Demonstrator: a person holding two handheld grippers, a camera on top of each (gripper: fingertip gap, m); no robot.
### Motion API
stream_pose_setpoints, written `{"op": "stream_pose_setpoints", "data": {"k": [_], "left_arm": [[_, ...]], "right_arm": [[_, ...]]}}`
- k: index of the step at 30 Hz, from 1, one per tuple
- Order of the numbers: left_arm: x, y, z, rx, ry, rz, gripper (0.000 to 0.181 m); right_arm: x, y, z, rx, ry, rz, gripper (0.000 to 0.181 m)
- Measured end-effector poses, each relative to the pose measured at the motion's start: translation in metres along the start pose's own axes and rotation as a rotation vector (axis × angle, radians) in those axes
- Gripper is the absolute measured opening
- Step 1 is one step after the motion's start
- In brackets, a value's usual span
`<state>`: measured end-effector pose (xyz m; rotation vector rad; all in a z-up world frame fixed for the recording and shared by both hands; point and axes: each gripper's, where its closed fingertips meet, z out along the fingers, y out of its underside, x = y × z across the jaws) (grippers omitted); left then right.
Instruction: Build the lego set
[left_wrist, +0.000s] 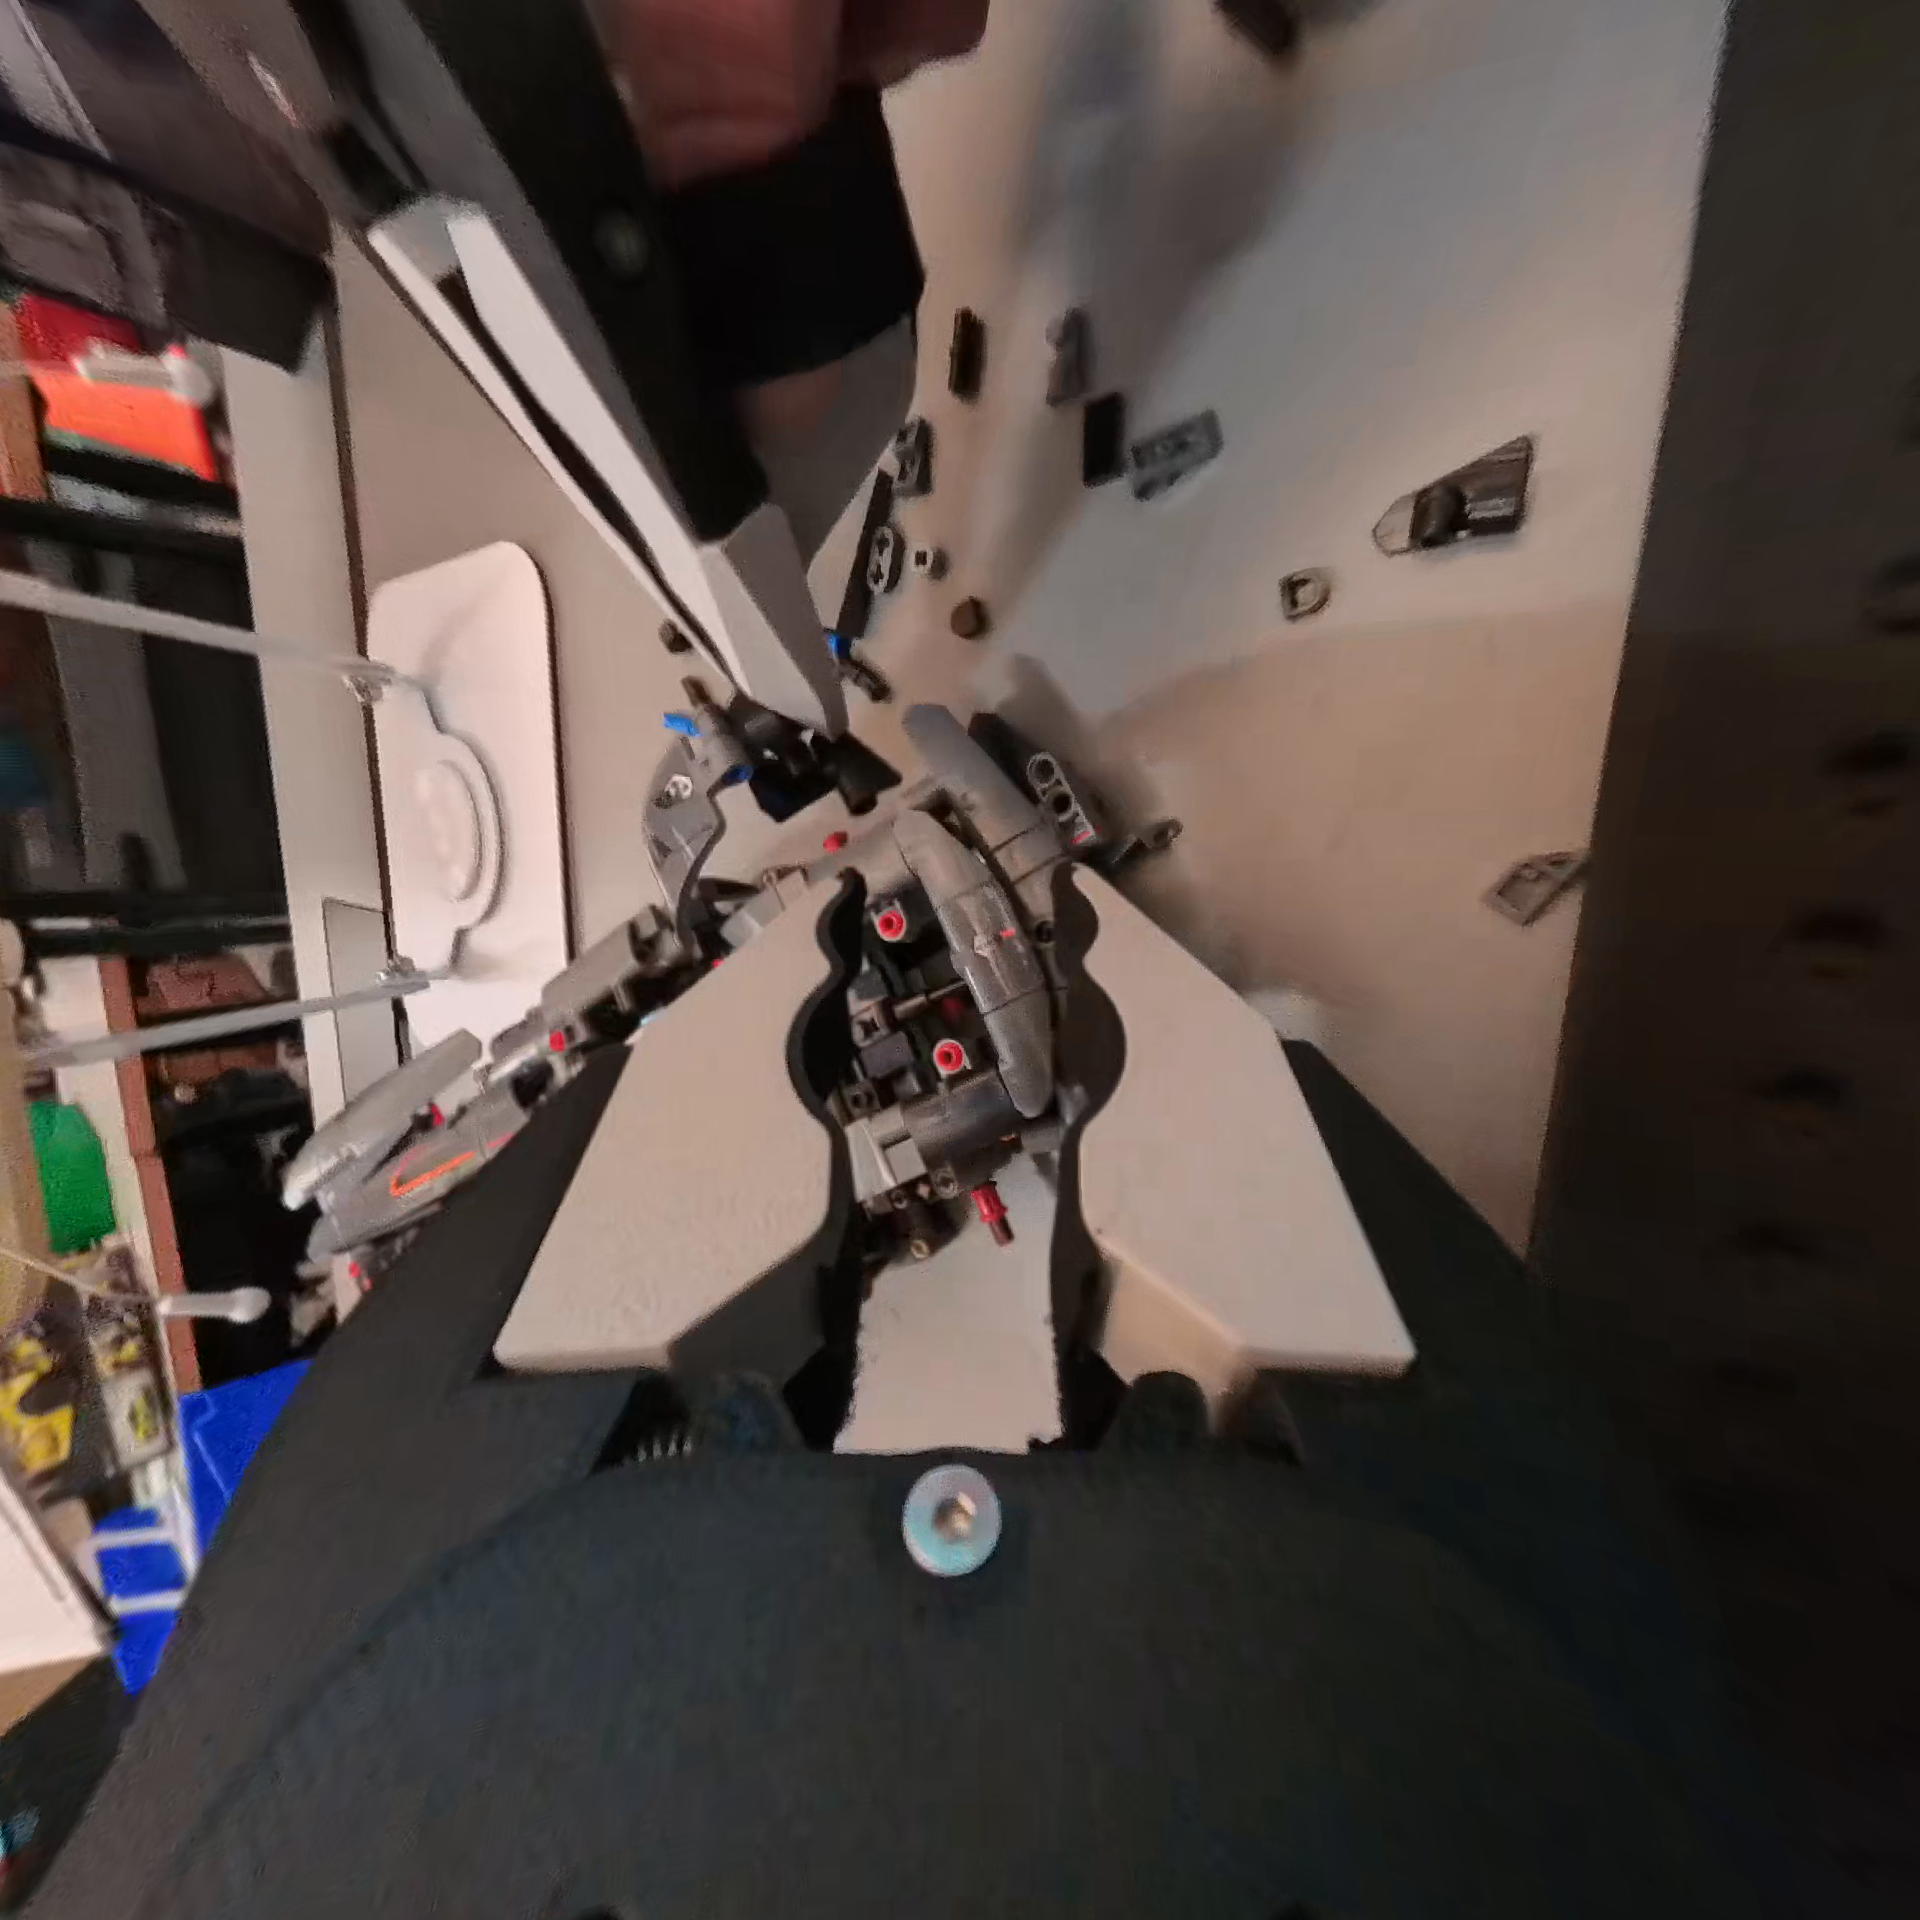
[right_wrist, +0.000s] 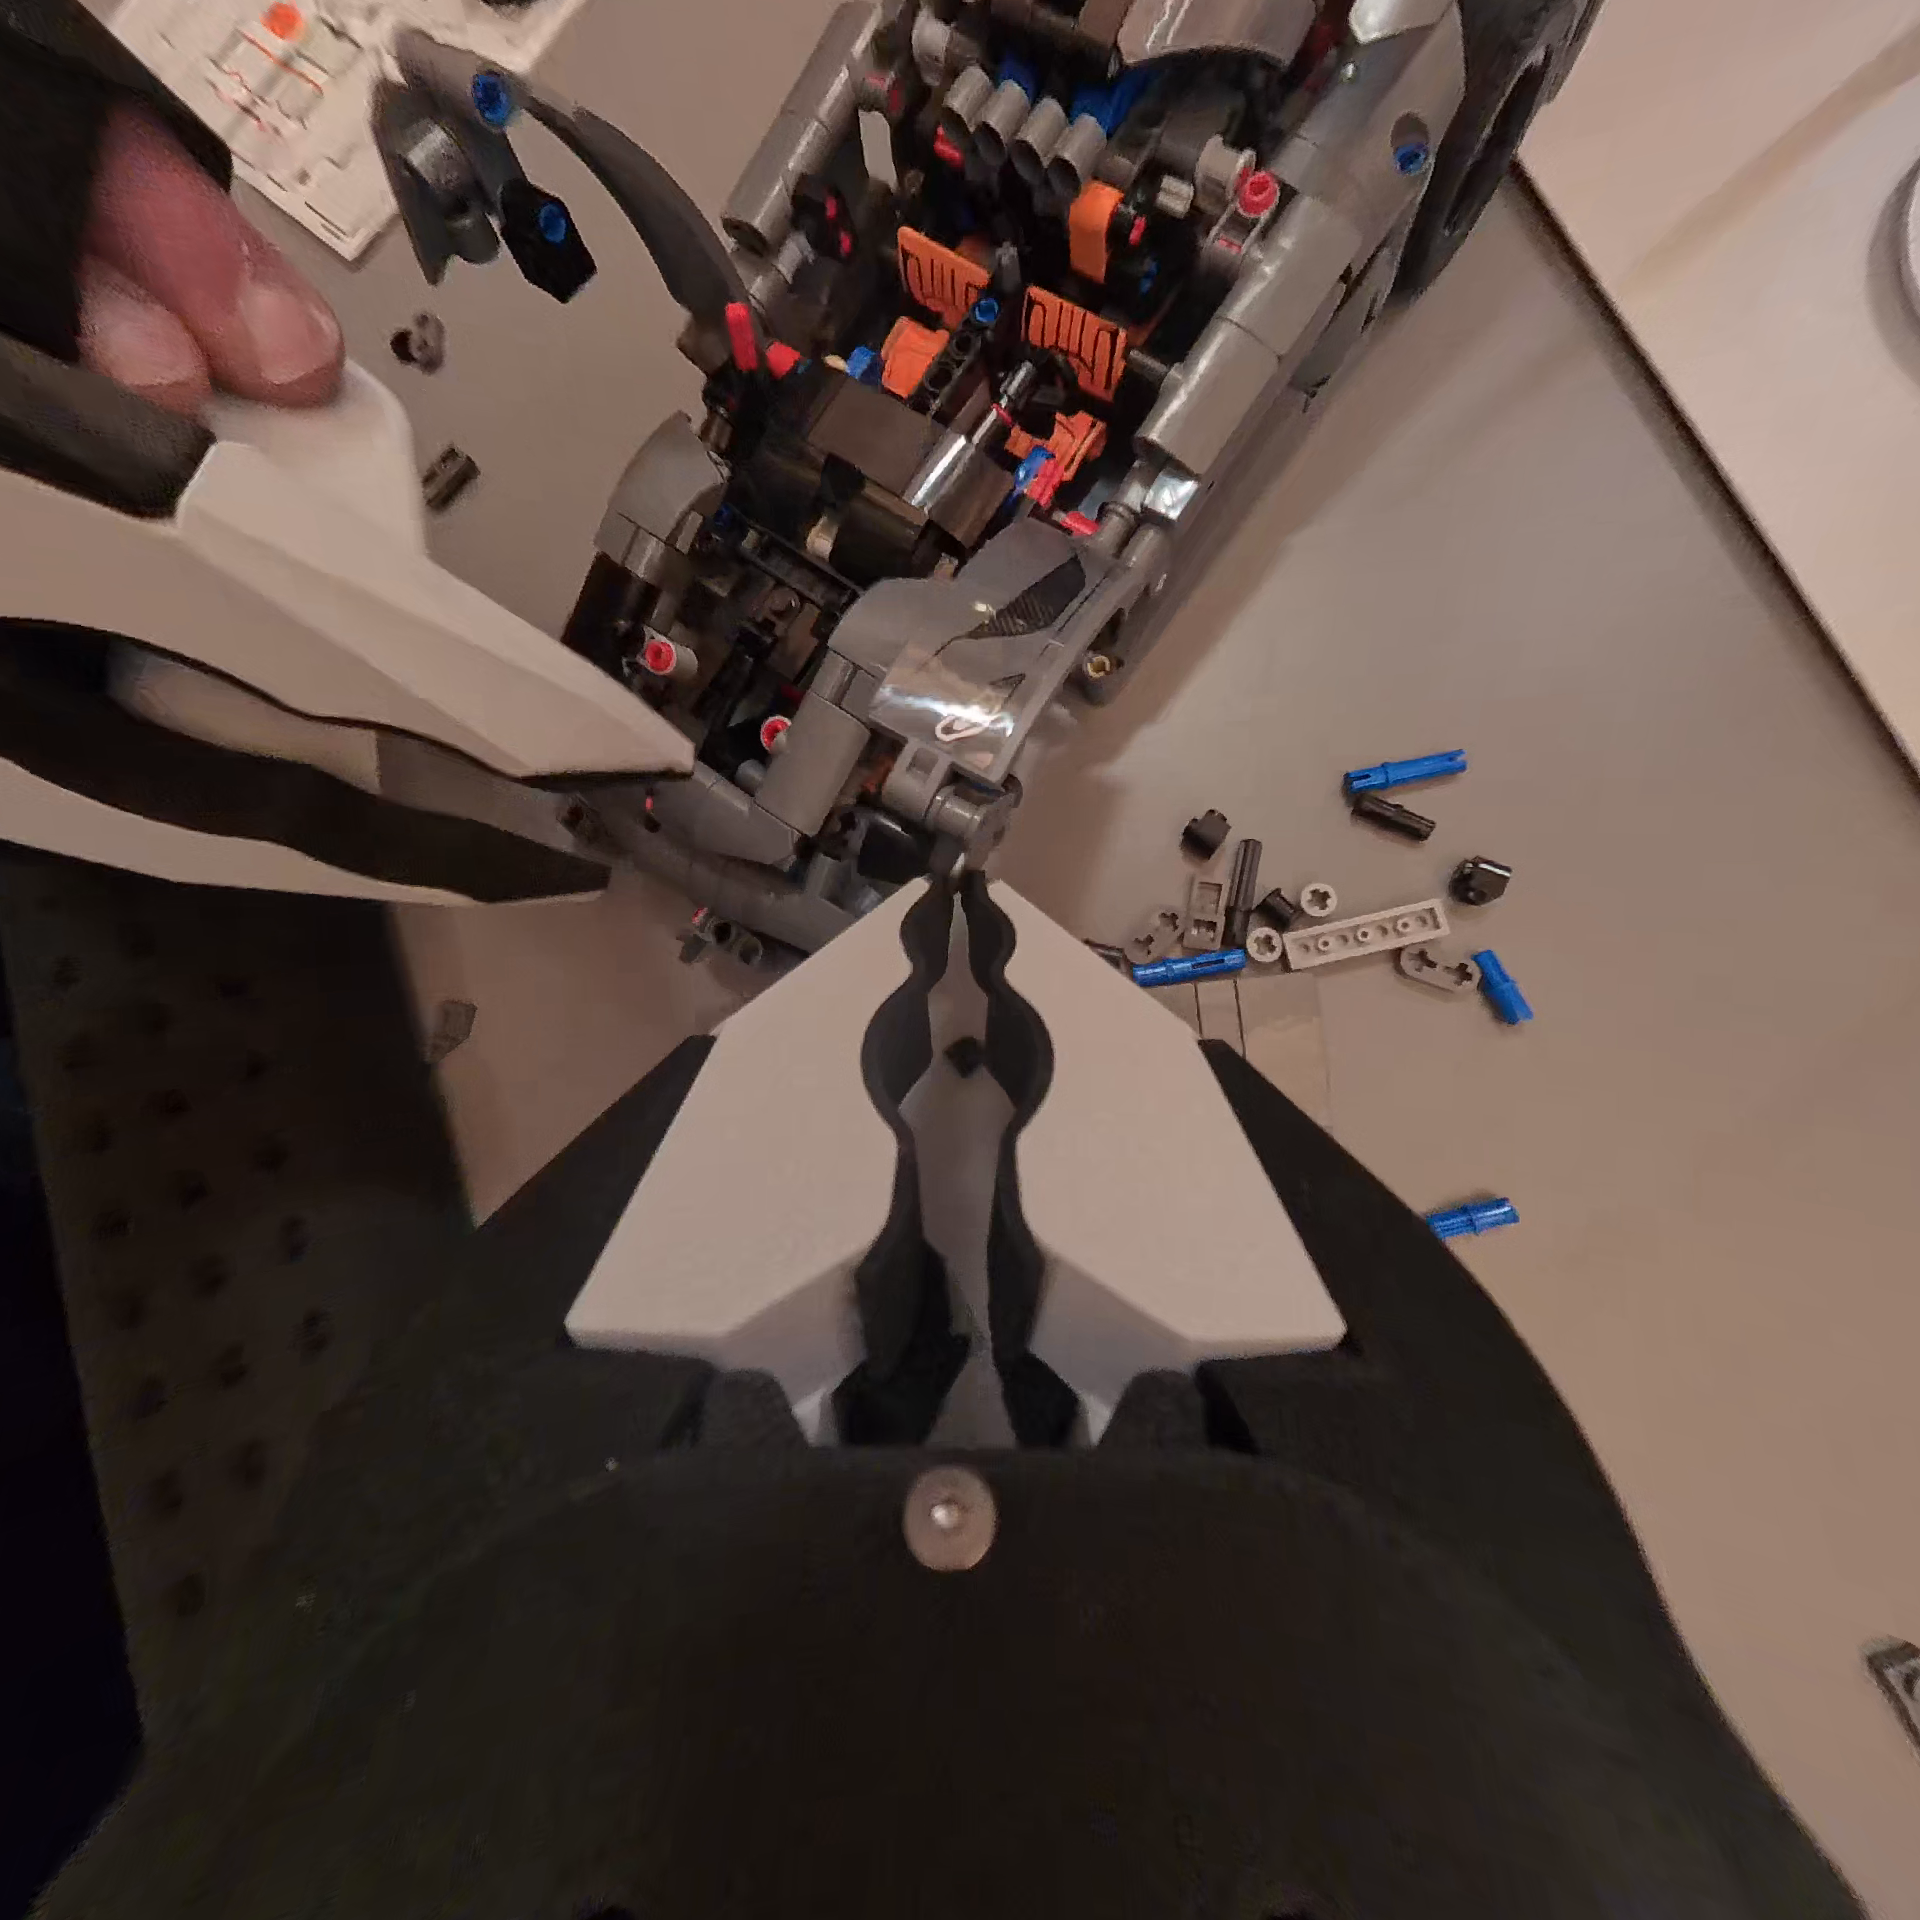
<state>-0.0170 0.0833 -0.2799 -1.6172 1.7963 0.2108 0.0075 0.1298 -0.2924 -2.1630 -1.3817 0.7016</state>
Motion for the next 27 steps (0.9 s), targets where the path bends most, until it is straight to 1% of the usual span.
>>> {"op": "stream_pose_setpoints", "data": {"k": [3, 5, 8, 12, 19, 25, 27], "left_arm": [[0.006, 0.009, 0.010, -0.057, 0.046, -0.055, 0.036], [0.007, 0.009, 0.012, -0.056, 0.071, -0.100, 0.035], [0.014, 0.013, 0.015, -0.074, 0.112, -0.123, 0.034], [0.016, 0.015, 0.018, -0.084, 0.130, -0.149, 0.035], [0.020, 0.022, 0.013, -0.073, 0.149, -0.119, 0.035], [0.023, 0.032, 0.007, -0.066, 0.181, -0.077, 0.034], [0.024, 0.034, 0.005, -0.054, 0.201, -0.092, 0.034]], "right_arm": [[-0.001, 0.006, 0.003, -0.042, 0.008, -0.020, 0.001], [0.002, 0.008, 0.004, -0.054, 0.035, -0.033, 0.001], [0.004, 0.009, 0.004, -0.060, 0.043, -0.032, 0.000], [0.004, 0.014, 0.008, -0.085, 0.035, -0.030, 0.000], [-0.003, 0.018, 0.015, -0.113, 0.016, -0.054, 0.000], [-0.012, 0.018, 0.021, -0.115, -0.031, -0.049, 0.000], [-0.012, 0.018, 0.023, -0.117, -0.033, -0.052, 0.000]]}}
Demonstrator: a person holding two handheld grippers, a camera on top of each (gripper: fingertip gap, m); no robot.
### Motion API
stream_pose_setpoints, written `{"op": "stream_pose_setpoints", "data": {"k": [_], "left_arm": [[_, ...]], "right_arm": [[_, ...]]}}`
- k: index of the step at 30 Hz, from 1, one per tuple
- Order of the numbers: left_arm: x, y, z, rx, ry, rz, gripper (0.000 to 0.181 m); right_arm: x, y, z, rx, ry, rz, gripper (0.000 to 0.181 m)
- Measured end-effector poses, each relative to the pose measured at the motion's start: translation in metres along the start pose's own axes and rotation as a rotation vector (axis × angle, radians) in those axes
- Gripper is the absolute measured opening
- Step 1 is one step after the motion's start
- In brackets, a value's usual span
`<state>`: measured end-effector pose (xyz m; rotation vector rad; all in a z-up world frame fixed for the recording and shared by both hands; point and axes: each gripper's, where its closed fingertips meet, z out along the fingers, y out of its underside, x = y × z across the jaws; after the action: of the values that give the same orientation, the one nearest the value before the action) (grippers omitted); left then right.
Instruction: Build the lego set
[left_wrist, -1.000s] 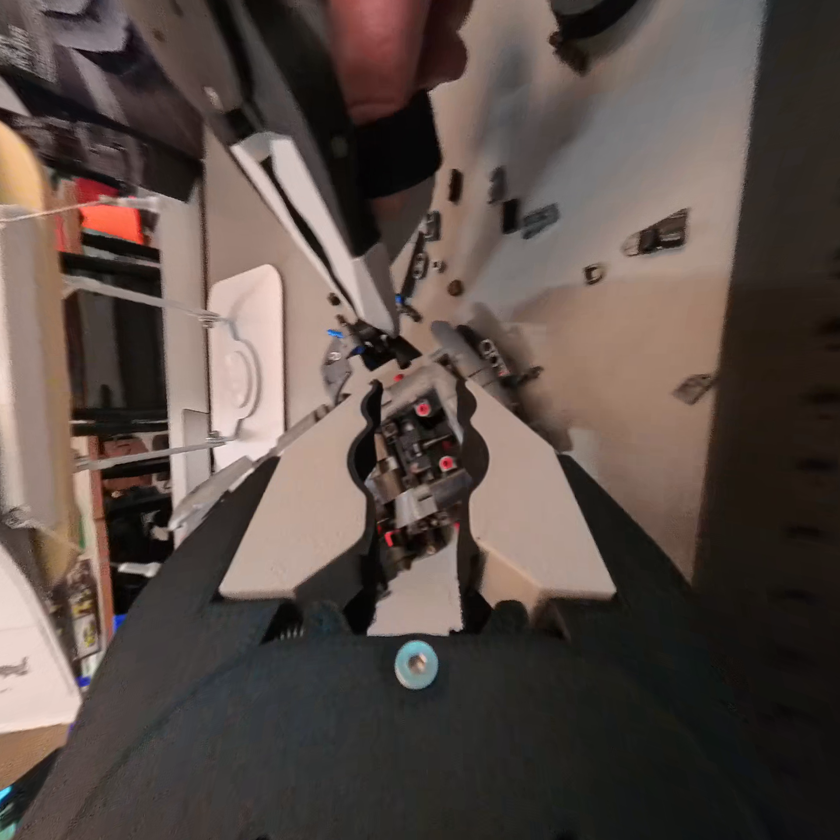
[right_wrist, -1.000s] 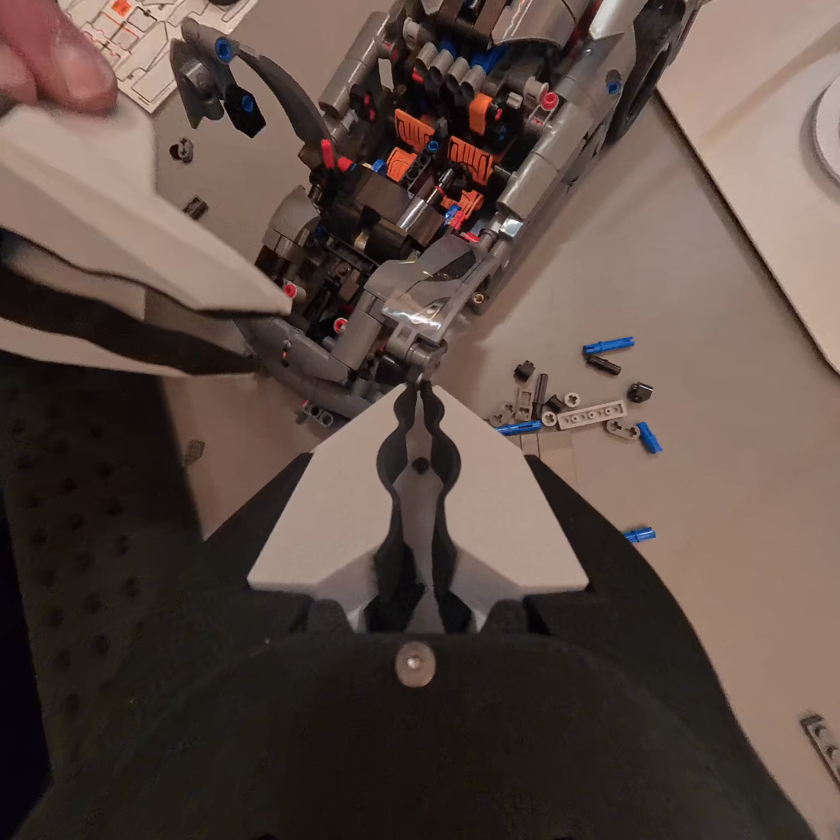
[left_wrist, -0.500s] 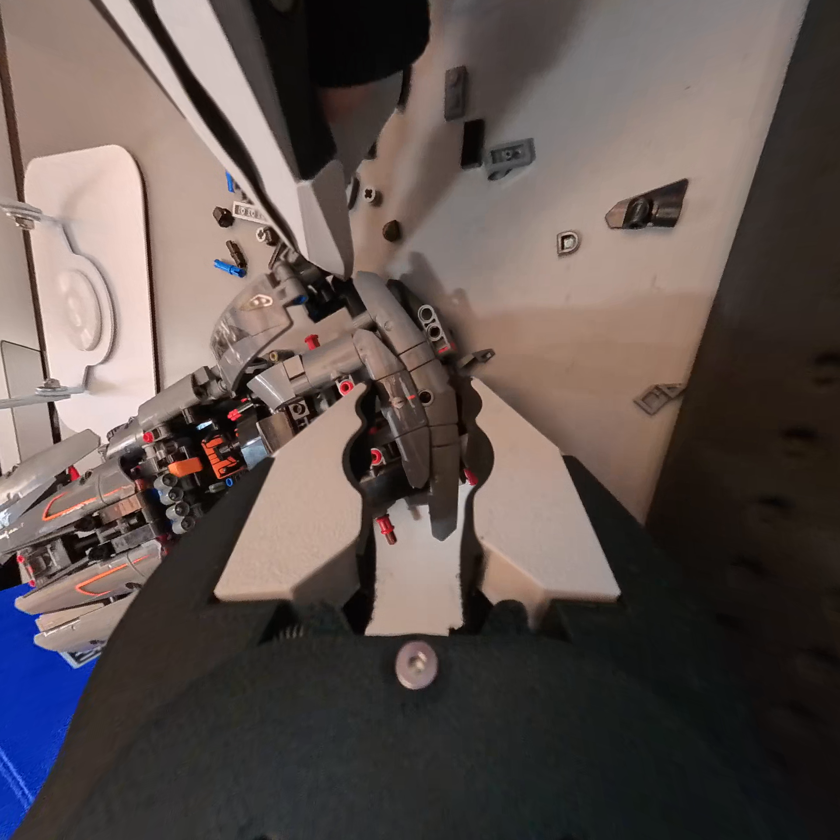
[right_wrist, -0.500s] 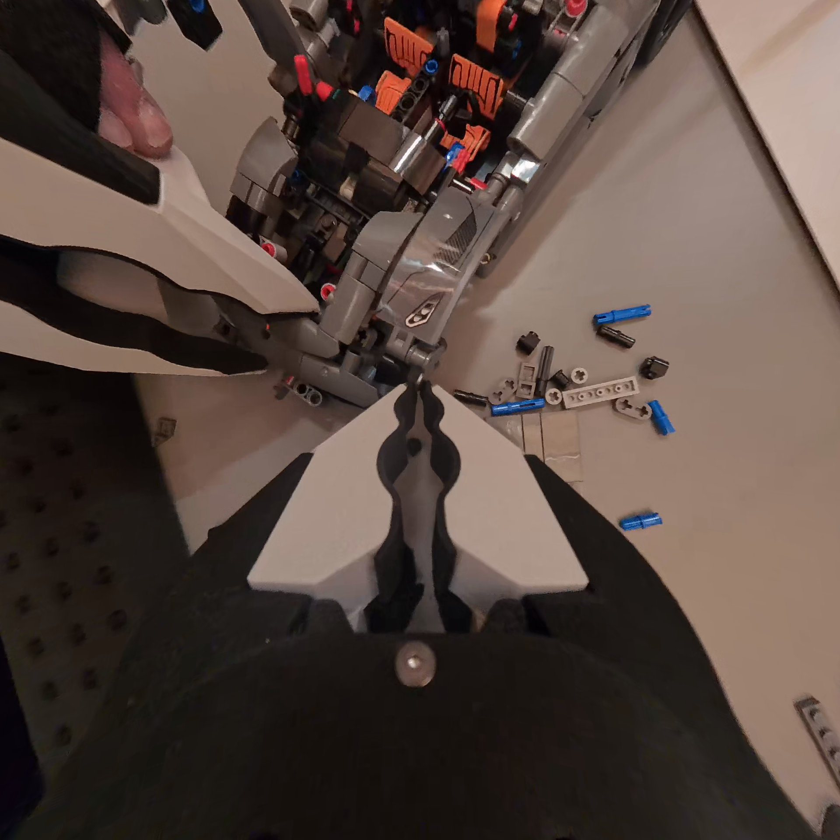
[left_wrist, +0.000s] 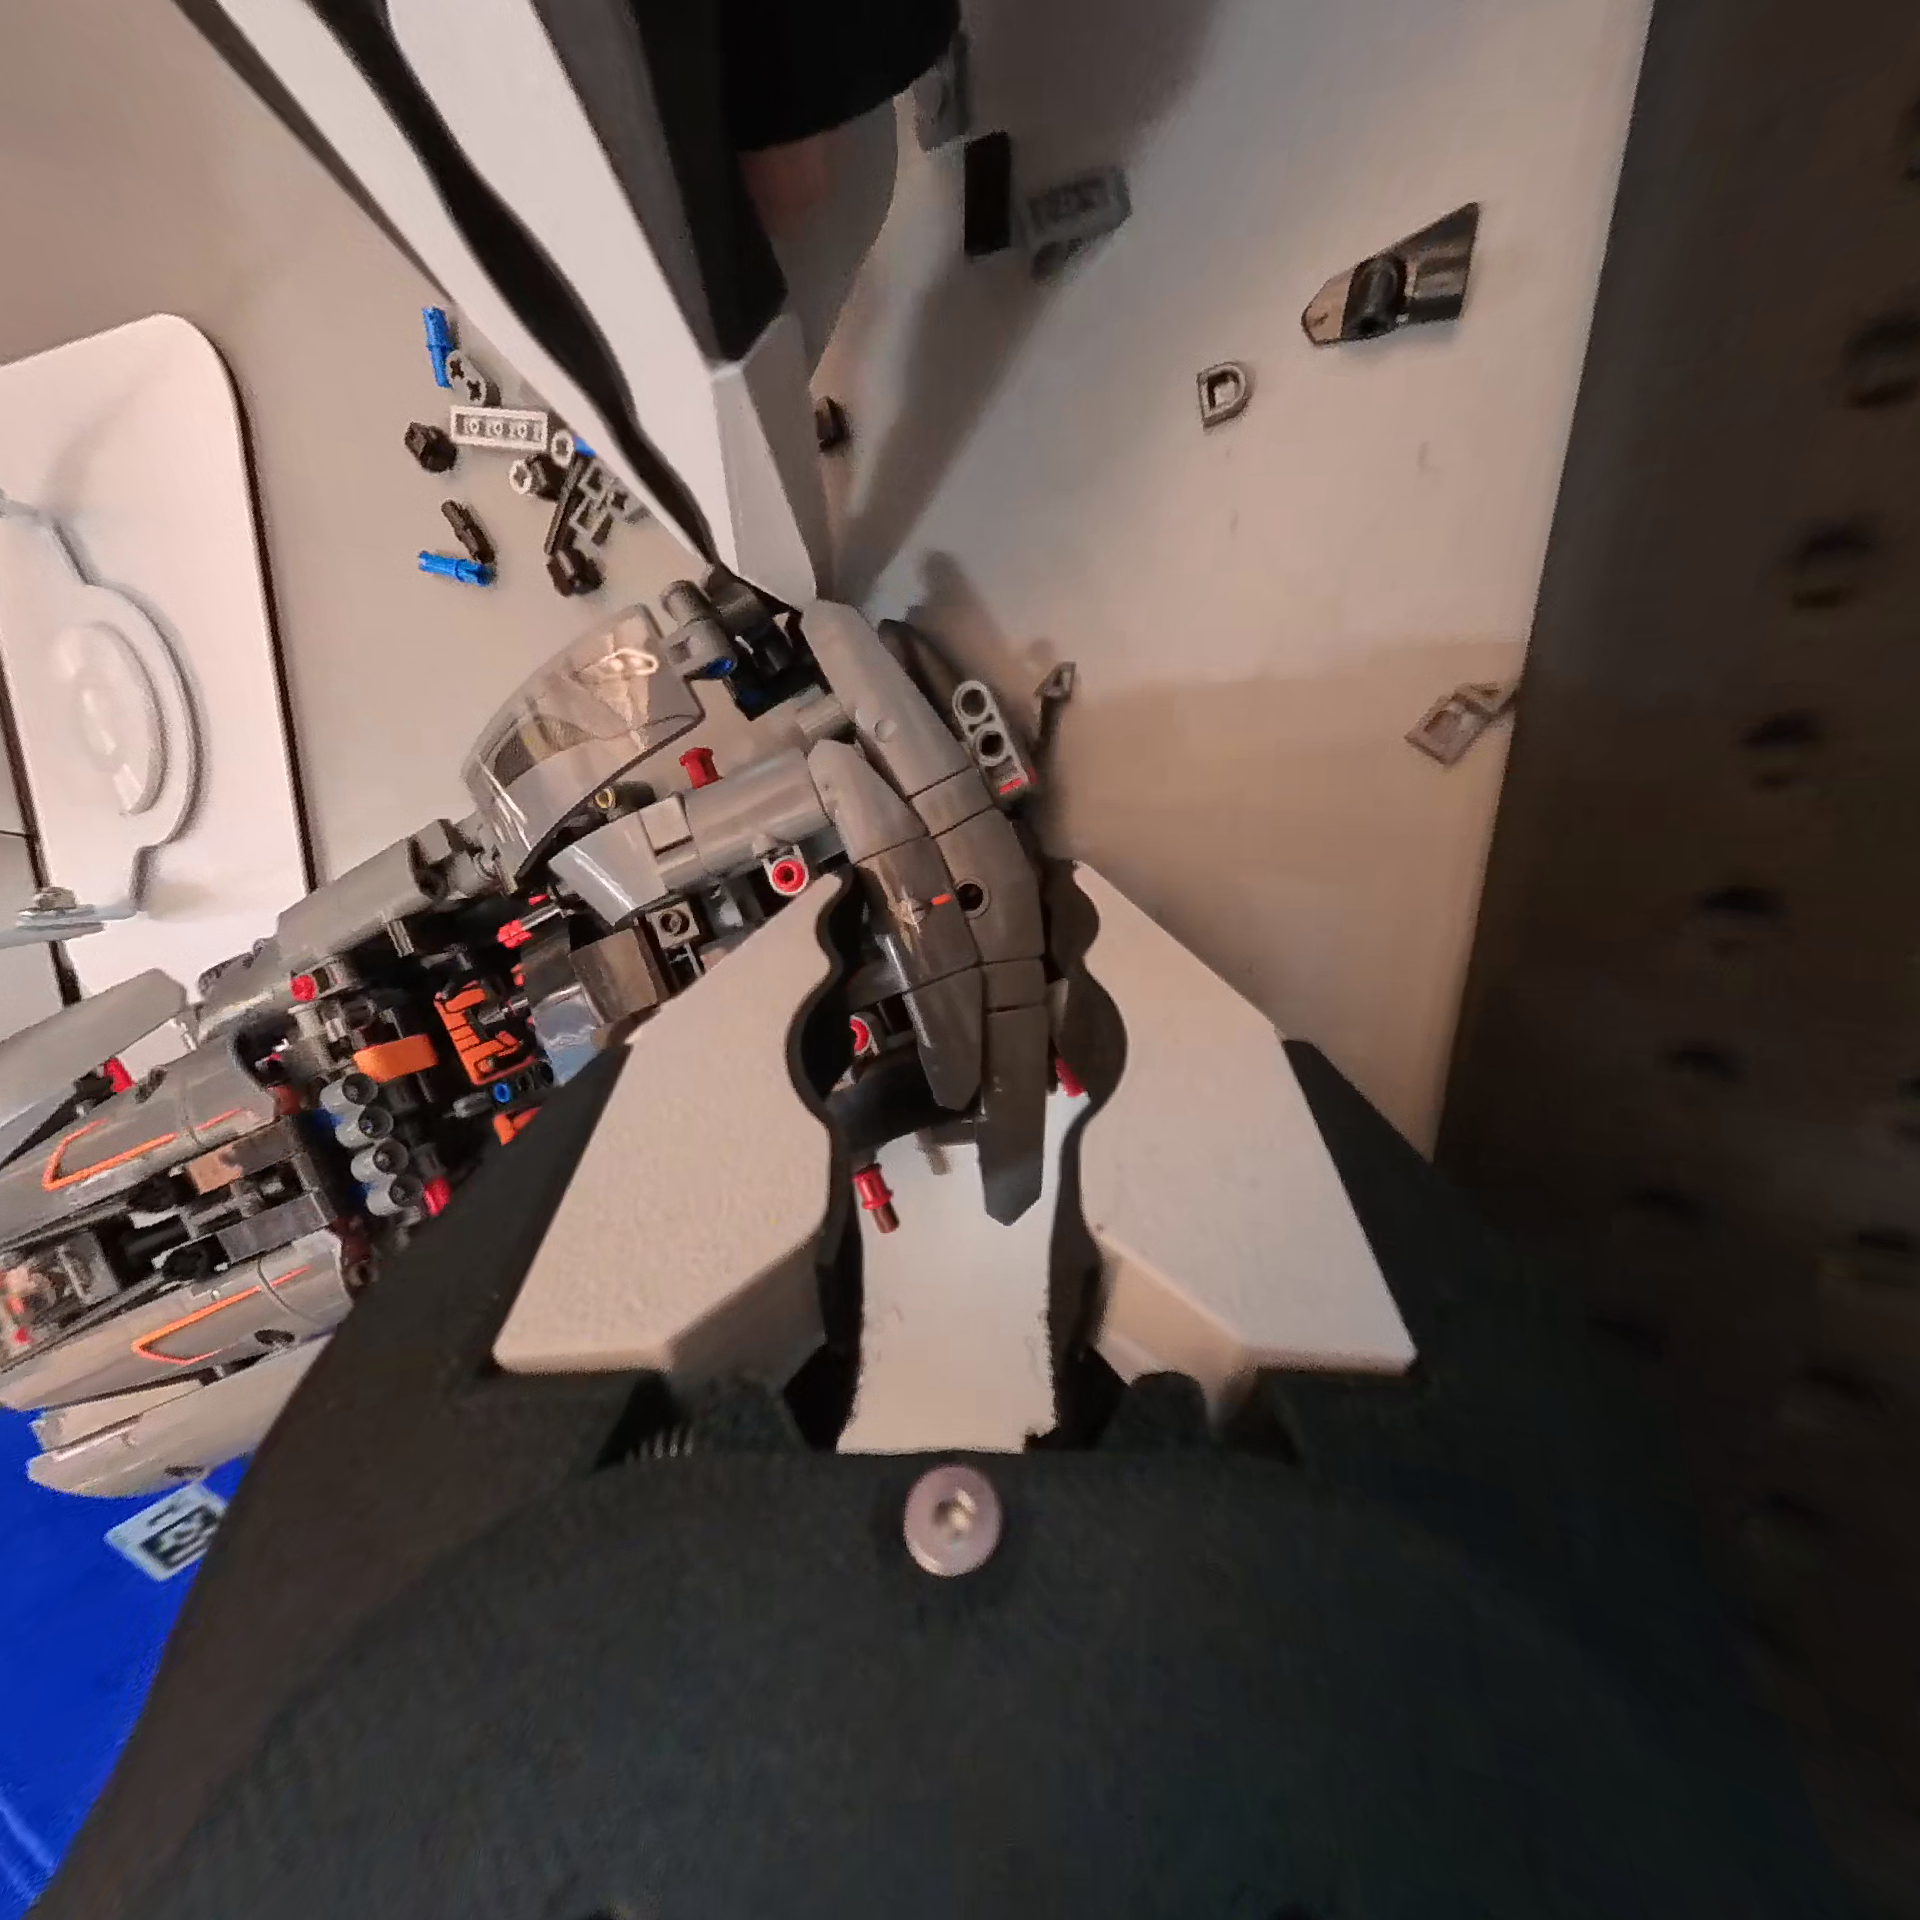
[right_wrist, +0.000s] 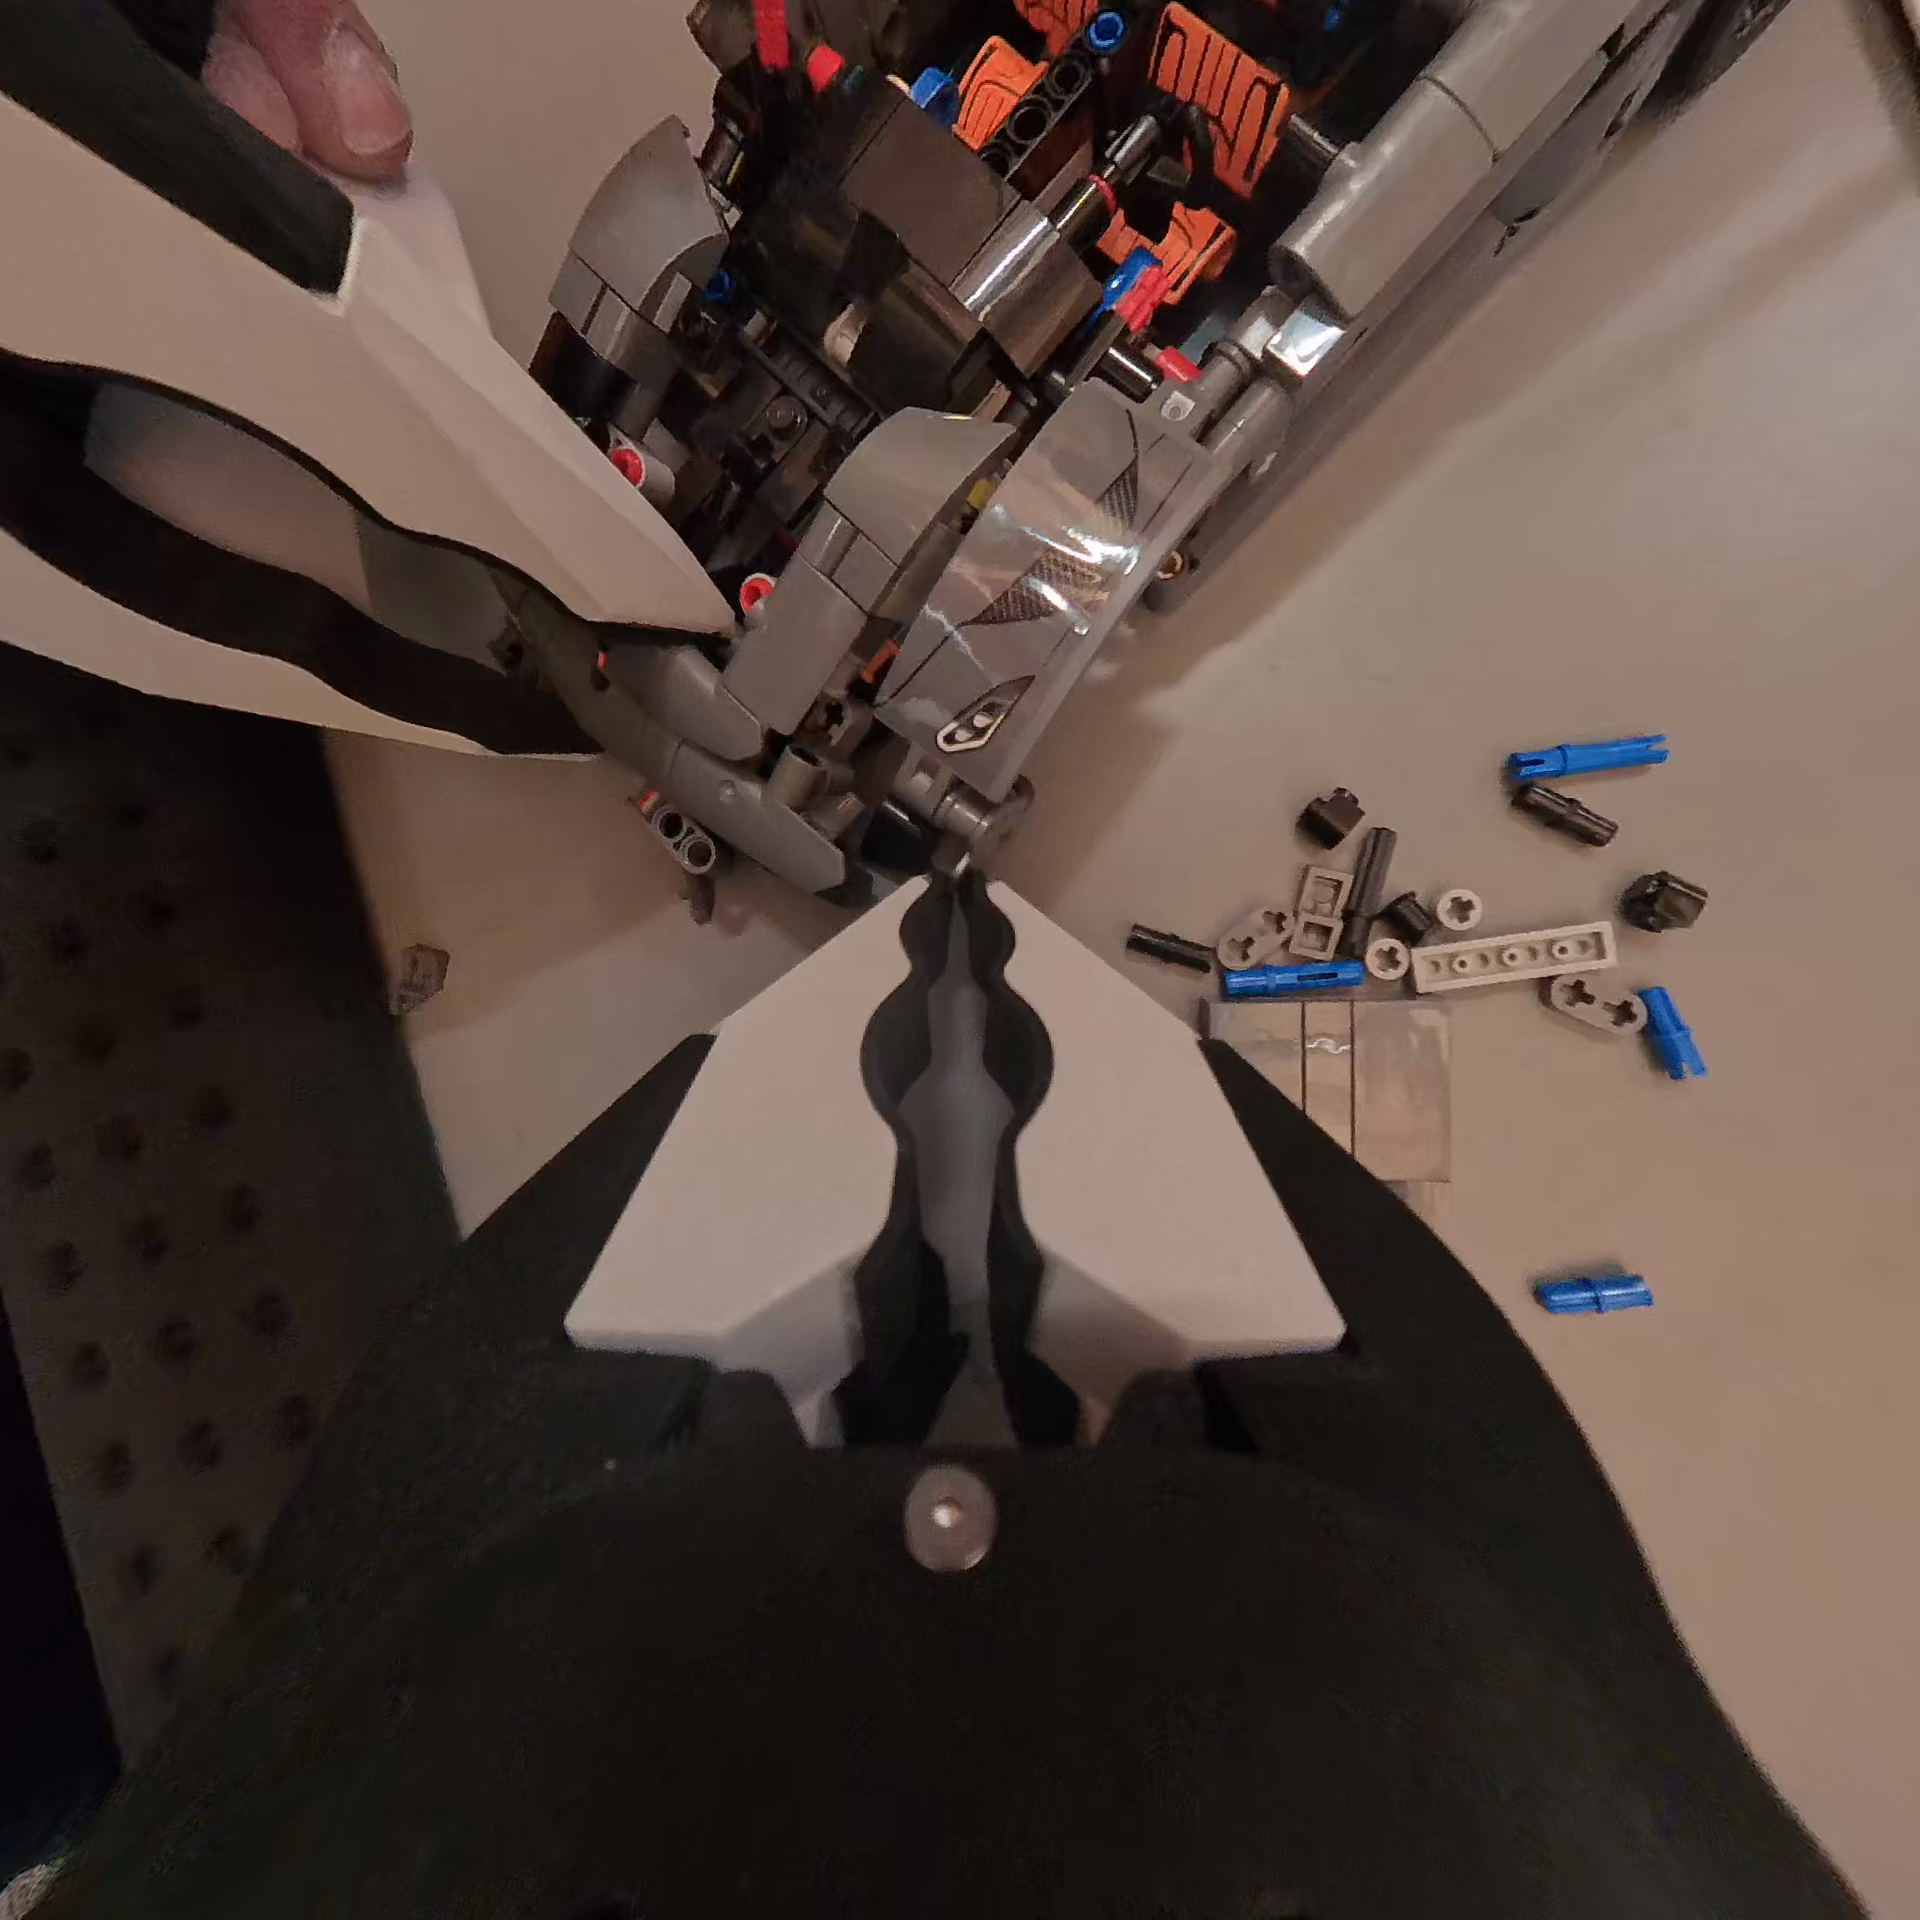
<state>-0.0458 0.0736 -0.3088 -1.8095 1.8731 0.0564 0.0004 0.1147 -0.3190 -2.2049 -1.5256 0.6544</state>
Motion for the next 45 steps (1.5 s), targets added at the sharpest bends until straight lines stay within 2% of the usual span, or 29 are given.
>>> {"op": "stream_pose_setpoints", "data": {"k": [12, 38, 45], "left_arm": [[0.004, 0.009, -0.002, 0.036, 0.073, -0.041, 0.033], [-0.007, 0.023, -0.001, 0.021, 0.052, -0.112, 0.030], [-0.009, 0.028, -0.002, 0.021, 0.049, -0.118, 0.030]], "right_arm": [[-0.007, -0.003, 0.001, -0.002, -0.012, -0.026, 0.000], [-0.004, -0.017, 0.014, 0.038, 0.007, 0.016, 0.000], [-0.007, -0.020, 0.016, 0.066, -0.042, 0.045, 0.000]]}}
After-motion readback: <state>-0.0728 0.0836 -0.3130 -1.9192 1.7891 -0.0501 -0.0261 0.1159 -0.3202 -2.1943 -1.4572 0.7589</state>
